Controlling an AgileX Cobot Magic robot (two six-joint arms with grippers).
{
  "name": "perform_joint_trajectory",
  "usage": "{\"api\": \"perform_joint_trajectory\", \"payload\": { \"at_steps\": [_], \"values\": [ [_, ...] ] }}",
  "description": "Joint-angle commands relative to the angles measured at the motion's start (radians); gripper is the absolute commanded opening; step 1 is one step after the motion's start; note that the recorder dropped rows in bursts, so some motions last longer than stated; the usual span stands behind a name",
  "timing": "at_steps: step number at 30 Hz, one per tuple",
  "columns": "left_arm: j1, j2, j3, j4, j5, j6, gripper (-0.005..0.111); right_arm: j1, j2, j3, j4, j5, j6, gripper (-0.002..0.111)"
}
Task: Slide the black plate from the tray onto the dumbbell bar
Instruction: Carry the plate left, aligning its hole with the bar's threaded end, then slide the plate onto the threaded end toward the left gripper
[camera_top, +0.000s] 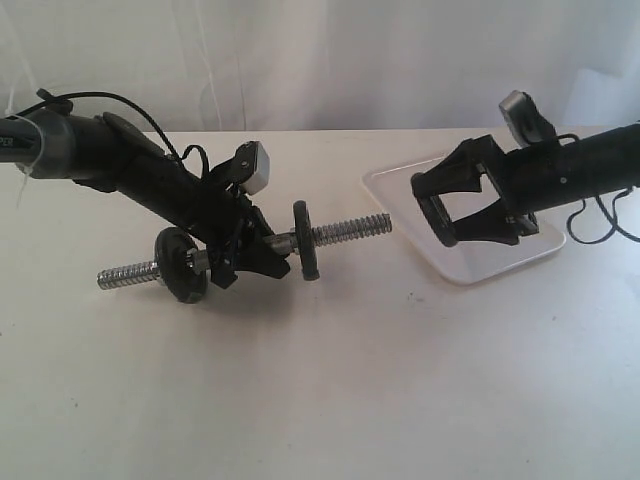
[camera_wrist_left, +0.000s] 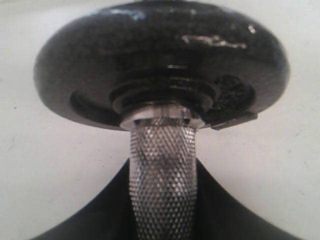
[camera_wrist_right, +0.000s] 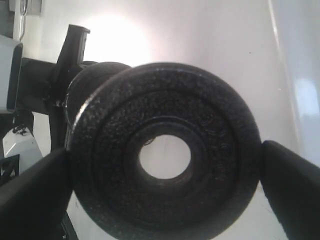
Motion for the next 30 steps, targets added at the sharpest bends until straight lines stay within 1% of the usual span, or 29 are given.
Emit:
{"api": "perform_joint_trajectory", "payload": {
  "at_steps": [1, 8, 16, 30],
  "values": [
    [-0.003, -0.069, -0.017, -0.422, 0.073, 0.018, 0.000, 0.036, -0.023, -0.002, 0.068, 0.040, -0.023, 0.000],
    [-0.003, -0.069, -0.017, -0.437, 0.077, 0.040, 0.000, 0.060, -0.023, -0.002, 0.111, 0.040, -0.044, 0.000],
    [-0.003, -0.069, -0.017, -0.443, 0.077, 0.040, 0.000, 0.085, -0.001, 0.008, 0.111, 0.040, -0.046, 0.000],
    [-0.003, -0.069, -0.017, -0.479, 0.081, 0.070, 0.000, 0.087, -0.001, 0.032, 0.117, 0.040, -0.042, 0.000]
  ]
}}
